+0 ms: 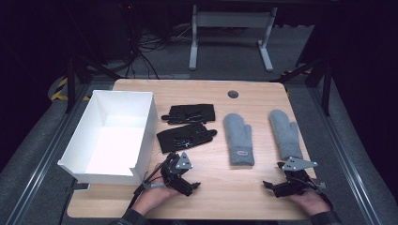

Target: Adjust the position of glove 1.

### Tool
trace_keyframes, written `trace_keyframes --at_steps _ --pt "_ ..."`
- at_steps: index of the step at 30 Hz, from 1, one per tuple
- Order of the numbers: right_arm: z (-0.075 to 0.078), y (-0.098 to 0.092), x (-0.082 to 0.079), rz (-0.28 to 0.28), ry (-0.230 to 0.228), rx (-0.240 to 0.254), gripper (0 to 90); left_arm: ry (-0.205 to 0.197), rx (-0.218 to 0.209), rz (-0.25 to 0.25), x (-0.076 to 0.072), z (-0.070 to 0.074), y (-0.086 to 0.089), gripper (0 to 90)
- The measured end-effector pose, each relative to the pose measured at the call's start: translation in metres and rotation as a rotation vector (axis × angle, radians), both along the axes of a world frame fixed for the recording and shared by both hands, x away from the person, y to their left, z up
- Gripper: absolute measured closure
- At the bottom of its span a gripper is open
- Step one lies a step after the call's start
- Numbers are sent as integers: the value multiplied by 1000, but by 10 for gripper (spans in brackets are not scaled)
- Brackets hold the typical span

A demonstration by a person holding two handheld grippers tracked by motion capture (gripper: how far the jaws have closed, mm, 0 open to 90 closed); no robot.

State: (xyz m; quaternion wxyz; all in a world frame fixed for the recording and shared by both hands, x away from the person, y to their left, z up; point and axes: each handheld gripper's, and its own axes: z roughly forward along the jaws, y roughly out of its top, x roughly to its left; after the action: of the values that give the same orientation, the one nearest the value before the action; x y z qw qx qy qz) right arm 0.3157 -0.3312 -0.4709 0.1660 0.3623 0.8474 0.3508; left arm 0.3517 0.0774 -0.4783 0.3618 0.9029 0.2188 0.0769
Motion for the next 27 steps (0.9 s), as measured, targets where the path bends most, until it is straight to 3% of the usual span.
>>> trace_keyframes --at_steps 7,9,13,15,18,19,20,22,27 --pt "0 0 -1 8 -4 2 61 1 0 6 0 0 -1 0" --pt "3 -1 -2 14 -4 2 203 1 -1 6 -1 0 -1 0" --pt "11 0 -4 8 -20 -8 331 1 -2 5 0 0 -1 0" --pt "14 1 -4 3 -34 3 369 0 -1 5 0 0 -1 0" --pt "17 1 -6 7 -38 30 508 2 -4 2 0 0 -2 0" --pt "17 1 -6 7 -38 30 508 2 -4 2 0 0 -2 0" --pt "21 3 -5 12 -45 41 653 -3 -2 1 1 0 -2 0" --pt "24 6 -3 22 -43 50 757 -1 -3 1 1 0 -2 0" --pt "26 16 4 46 -33 54 881 -1 -3 1 1 0 -2 0"
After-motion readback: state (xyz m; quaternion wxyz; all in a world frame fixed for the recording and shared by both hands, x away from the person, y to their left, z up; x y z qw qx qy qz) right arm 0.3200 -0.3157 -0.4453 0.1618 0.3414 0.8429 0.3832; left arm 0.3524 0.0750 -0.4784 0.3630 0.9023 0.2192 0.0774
